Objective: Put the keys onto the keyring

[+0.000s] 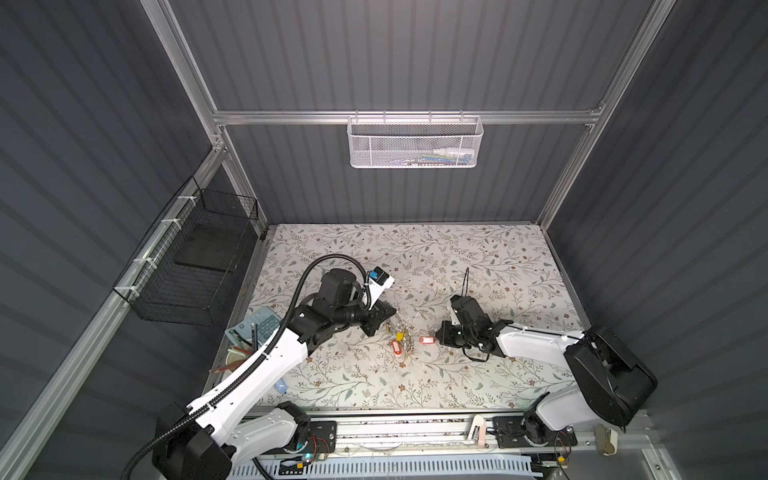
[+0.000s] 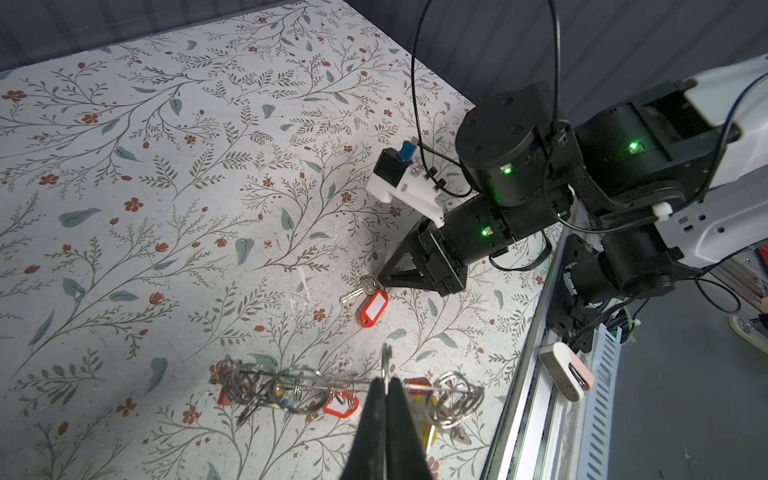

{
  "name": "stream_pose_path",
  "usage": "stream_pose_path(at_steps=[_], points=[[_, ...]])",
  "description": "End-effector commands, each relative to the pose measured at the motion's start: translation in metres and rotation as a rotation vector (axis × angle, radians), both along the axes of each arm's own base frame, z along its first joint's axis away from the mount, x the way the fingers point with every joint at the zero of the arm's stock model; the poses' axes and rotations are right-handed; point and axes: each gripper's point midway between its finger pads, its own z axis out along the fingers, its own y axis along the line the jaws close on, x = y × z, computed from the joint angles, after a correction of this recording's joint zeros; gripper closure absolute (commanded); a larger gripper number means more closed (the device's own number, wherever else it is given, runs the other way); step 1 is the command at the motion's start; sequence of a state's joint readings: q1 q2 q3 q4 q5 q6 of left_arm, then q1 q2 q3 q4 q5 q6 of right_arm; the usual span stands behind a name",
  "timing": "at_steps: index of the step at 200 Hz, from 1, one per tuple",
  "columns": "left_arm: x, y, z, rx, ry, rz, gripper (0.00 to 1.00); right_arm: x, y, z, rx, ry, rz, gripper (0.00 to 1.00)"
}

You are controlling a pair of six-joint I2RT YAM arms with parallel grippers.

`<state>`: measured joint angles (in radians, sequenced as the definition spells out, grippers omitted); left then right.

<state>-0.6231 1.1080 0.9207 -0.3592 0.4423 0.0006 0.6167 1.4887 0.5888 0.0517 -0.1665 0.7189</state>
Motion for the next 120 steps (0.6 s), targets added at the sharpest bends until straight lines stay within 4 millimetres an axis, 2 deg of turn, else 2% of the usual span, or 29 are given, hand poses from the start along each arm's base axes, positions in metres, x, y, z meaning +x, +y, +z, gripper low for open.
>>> stream_pose_path(at_steps=[1, 27, 40, 57, 85, 120], points=[[-0.005, -0.004, 0.017, -0.046, -0.056, -0.038, 1.00, -0.003, -0.005, -0.008, -0.008, 0.015, -0.010, 0.90], [-0.005, -0.003, 0.018, -0.045, -0.060, -0.035, 1.00, 0.000, -0.006, -0.006, 0.004, -0.018, -0.001, 0.96], [-0.005, -0.003, 0.017, -0.042, -0.058, -0.034, 1.00, 0.004, -0.003, 0.004, 0.026, -0.072, 0.024, 1.00], [-0.005, -0.003, 0.017, -0.040, -0.059, -0.032, 1.00, 0.011, -0.006, 0.020, 0.013, -0.166, 0.042, 1.00], [-0.004, -0.002, 0.017, -0.034, -0.062, -0.026, 1.00, 0.017, -0.003, 0.065, 0.049, -0.382, 0.117, 1.00], [-0.001, 0.000, 0.017, -0.023, -0.065, -0.014, 1.00, 0.003, 0.001, 0.141, 0.195, -0.794, 0.231, 1.00]])
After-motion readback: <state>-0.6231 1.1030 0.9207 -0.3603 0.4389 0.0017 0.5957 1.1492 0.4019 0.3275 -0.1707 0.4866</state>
